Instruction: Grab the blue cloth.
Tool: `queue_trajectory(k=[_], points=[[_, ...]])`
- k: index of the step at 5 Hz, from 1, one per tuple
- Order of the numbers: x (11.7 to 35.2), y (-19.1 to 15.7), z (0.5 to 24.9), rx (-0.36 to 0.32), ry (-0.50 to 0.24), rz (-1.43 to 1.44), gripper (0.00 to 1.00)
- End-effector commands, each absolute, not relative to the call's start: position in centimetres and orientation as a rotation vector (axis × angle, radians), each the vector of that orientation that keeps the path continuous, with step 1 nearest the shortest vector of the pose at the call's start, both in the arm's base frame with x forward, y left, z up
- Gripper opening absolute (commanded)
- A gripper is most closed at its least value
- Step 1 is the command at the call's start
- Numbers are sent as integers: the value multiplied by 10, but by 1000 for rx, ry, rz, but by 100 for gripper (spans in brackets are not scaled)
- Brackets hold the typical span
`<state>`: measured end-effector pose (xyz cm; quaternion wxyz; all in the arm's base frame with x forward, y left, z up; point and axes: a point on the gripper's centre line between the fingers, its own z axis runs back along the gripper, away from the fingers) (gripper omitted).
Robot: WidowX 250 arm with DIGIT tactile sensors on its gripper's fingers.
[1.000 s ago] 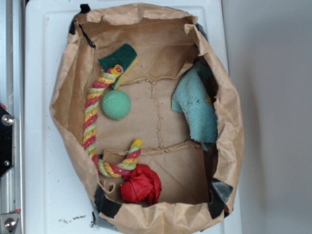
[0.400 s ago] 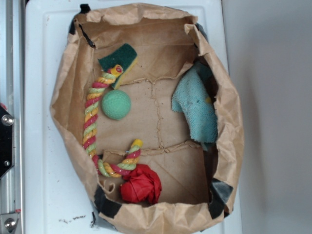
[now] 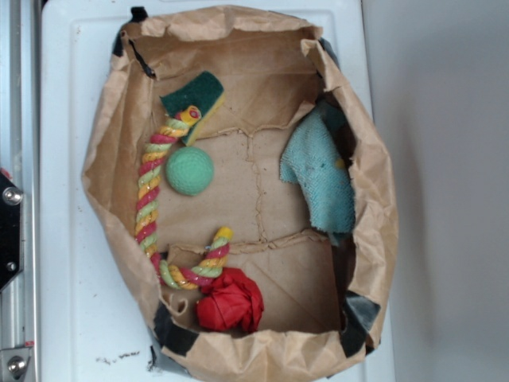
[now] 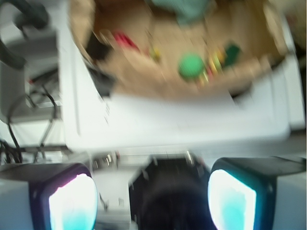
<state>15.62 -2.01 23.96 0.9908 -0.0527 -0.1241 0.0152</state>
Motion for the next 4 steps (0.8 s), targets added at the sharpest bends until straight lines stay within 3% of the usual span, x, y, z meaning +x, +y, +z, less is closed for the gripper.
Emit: queue_trajectory(k=[1, 3, 4], points=[[234, -4, 226, -160, -348, 63, 100], [272, 26, 166, -128, -289, 44, 100], [275, 39, 145, -107, -255, 59, 100]])
